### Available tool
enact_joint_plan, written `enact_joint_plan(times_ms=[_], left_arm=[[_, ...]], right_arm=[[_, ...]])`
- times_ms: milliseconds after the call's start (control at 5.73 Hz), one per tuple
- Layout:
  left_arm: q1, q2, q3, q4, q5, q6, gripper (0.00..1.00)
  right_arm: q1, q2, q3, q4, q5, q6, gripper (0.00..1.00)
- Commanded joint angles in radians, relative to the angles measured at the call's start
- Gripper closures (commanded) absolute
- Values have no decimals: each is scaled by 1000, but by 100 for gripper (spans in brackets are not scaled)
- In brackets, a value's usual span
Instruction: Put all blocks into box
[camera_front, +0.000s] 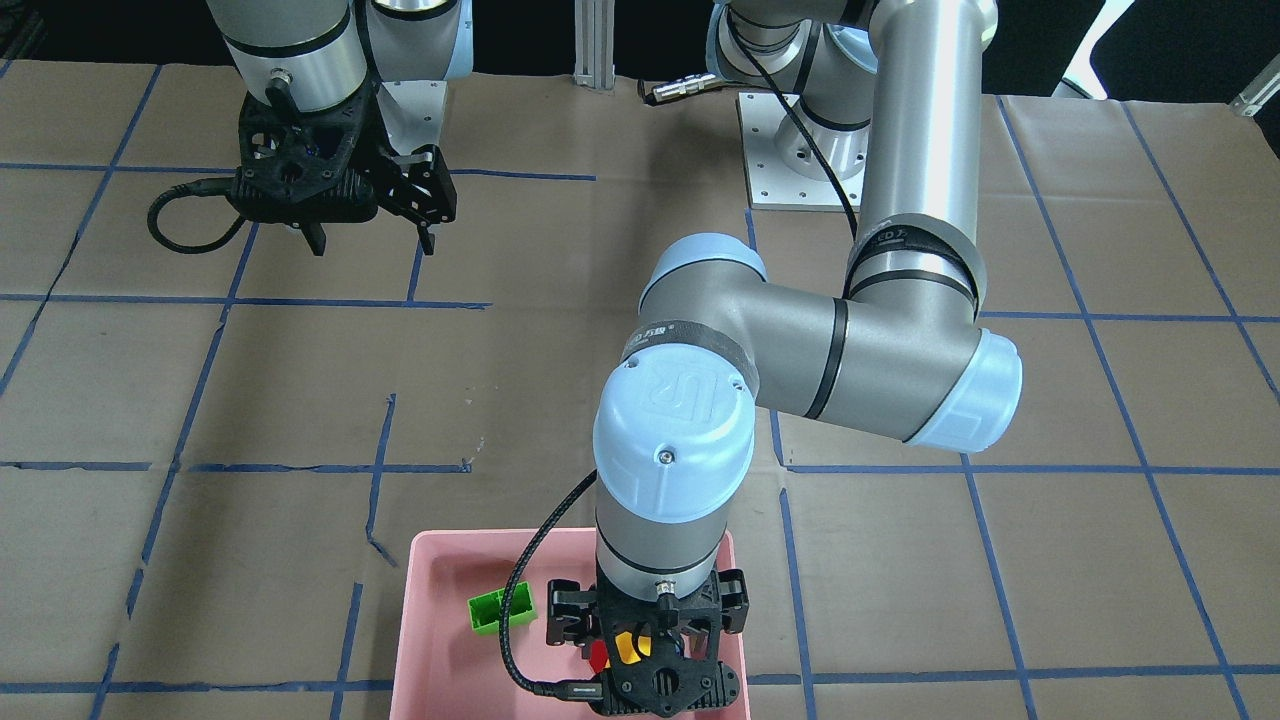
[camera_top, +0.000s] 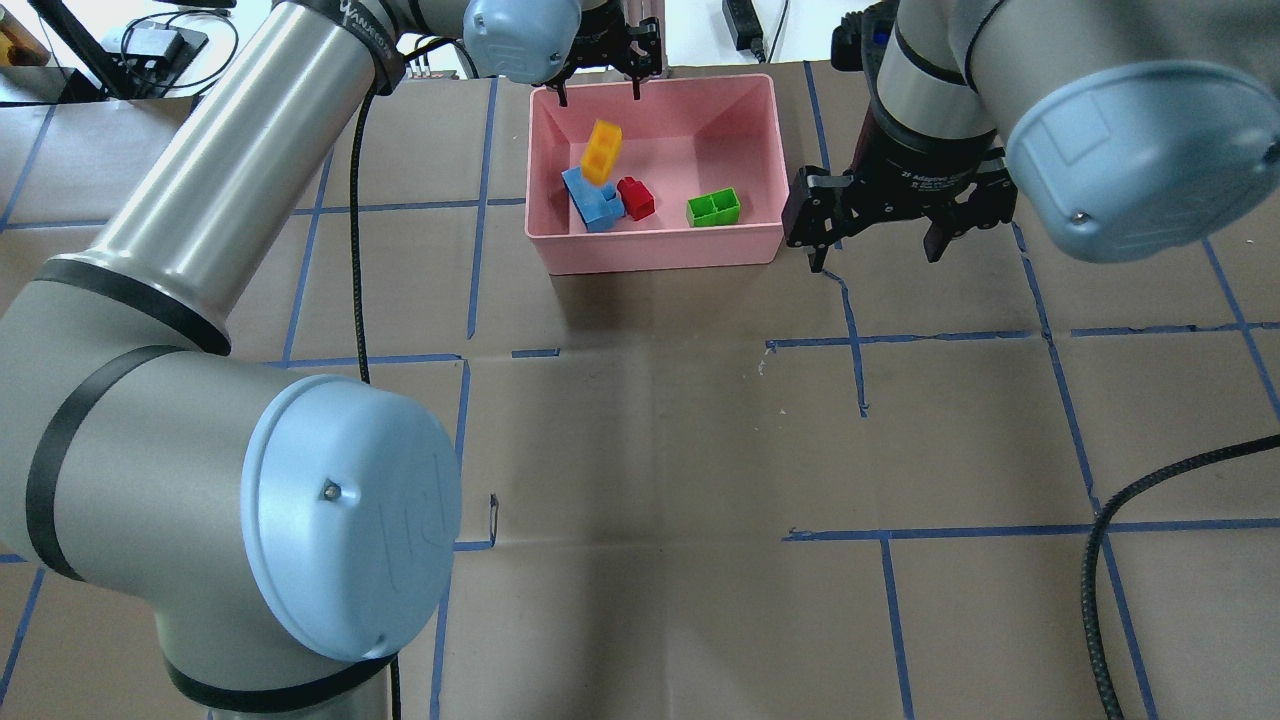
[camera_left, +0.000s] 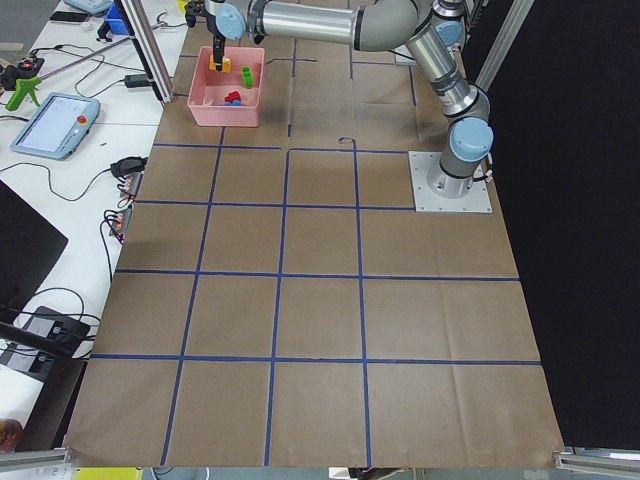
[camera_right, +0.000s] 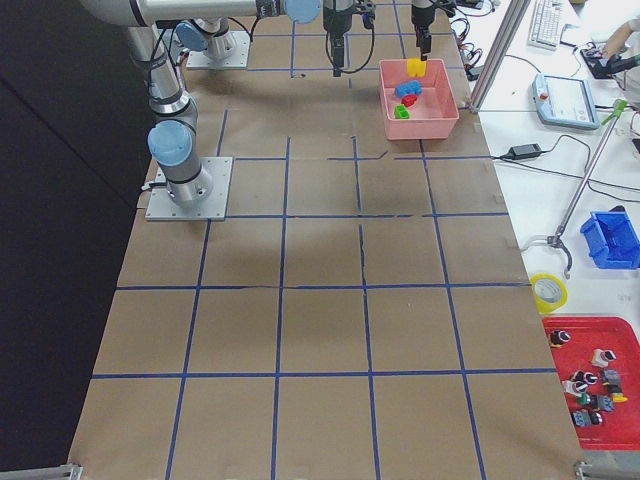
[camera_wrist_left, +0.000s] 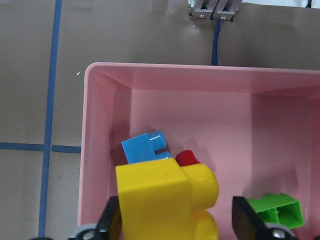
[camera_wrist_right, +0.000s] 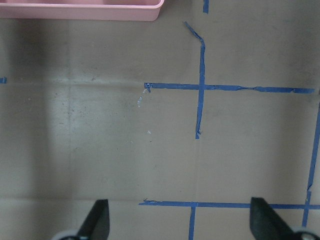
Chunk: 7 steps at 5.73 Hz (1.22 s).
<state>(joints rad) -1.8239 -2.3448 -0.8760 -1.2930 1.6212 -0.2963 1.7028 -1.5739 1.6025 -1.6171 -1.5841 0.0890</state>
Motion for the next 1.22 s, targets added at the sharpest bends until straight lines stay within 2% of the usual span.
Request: enact_joint_plan(times_ms=[0,174,523,872,1047], left_arm=[[15,25,-4,0,-9,15,0],[59,66,-11,-29,-9,22,0],[228,172,-44,-162,-64,104,1],[335,313,-229,-178,-64,240,1],[334,413,-338,-177,-72,235,1]], right_arm=[[-2,0,-3,-1,1,0,0],[-2,0,-3,-3,1,0,0],[-3,0,-4,-1,0,0,0],[-5,0,-1,-1,-2,0,0],[-5,0,2,0,-2,0,0]])
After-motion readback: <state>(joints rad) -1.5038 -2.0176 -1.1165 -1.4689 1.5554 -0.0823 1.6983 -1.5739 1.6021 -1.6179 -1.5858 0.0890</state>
